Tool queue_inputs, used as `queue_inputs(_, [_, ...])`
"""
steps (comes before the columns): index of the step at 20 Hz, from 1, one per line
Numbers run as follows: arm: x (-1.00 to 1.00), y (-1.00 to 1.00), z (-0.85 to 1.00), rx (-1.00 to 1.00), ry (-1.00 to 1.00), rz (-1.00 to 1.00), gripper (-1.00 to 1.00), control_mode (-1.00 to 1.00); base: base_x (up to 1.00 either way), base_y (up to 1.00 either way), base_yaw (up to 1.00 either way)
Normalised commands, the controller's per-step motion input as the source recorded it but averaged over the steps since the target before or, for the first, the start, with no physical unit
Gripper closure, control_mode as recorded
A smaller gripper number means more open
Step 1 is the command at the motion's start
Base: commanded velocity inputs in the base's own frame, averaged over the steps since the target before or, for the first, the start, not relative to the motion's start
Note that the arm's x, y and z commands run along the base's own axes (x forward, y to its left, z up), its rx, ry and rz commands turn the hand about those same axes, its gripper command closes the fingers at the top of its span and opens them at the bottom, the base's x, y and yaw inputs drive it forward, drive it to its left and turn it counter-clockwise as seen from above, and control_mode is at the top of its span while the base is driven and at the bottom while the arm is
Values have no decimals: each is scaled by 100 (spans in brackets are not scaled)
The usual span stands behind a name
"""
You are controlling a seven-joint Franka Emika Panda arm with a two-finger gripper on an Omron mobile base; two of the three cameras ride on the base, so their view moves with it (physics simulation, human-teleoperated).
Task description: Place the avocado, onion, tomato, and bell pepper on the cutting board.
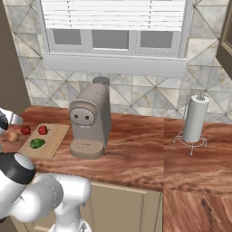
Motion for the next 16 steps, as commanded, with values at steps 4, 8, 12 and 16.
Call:
queue_inputs(4, [-8, 2, 21, 17, 13, 12, -100, -100, 0, 0, 0])
queue_inputs(8, [0, 0, 1, 19, 11, 12, -100, -100, 0, 0, 0])
queue_inputs(12, [0, 6, 0, 13, 2, 3, -100, -100, 0, 0, 0])
queue_inputs(16, [0, 12, 0, 9, 4, -6, -100, -100, 0, 0, 0])
